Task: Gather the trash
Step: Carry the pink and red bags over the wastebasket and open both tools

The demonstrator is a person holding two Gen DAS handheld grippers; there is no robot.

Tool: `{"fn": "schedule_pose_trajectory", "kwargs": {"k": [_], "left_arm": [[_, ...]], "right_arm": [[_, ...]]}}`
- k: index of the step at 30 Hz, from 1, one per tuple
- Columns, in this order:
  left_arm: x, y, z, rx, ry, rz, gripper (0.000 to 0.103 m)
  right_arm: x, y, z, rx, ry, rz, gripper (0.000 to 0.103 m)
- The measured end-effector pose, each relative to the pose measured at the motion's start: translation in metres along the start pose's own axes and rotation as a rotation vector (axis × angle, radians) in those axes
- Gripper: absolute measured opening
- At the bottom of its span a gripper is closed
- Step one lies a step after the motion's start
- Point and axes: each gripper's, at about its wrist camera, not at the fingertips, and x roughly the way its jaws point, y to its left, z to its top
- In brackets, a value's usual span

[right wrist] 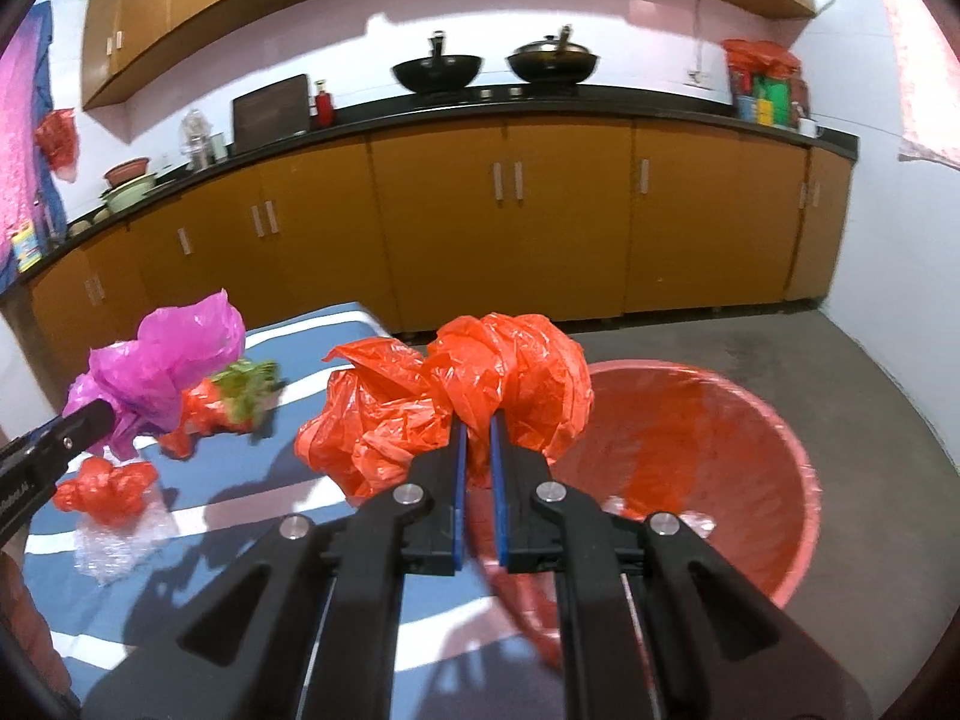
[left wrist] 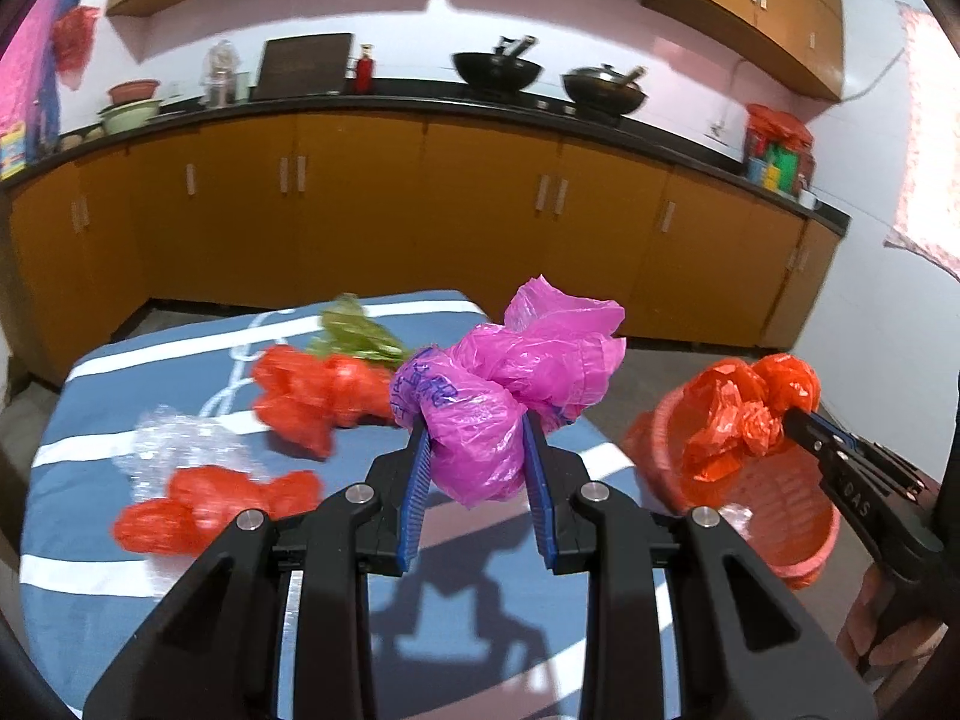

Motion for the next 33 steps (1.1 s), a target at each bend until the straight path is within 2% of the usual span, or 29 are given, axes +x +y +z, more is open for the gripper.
{"fn": "schedule_pose_trajectory", "kwargs": {"k": [15,26,33], "left_arm": [[0.028,-0.080,-0.010,0.091,0.050,-0.128,0.030],[0.041,-0.092,-0.014,0.096,0.080,-0.147,0.030],[0.054,-0.117,-0.015,0.128,0.095,-0.180,0.030]], "right_arm": [[-0.004,-0.083,-0.006,0.094,-0.004,-0.160,0.009],[0.004,-0.100,-0.011,0.131,0.005,-0.191,0.009],[0.008,-0.106,-0.011,0.147,0.007,-0.217,0.009]]}}
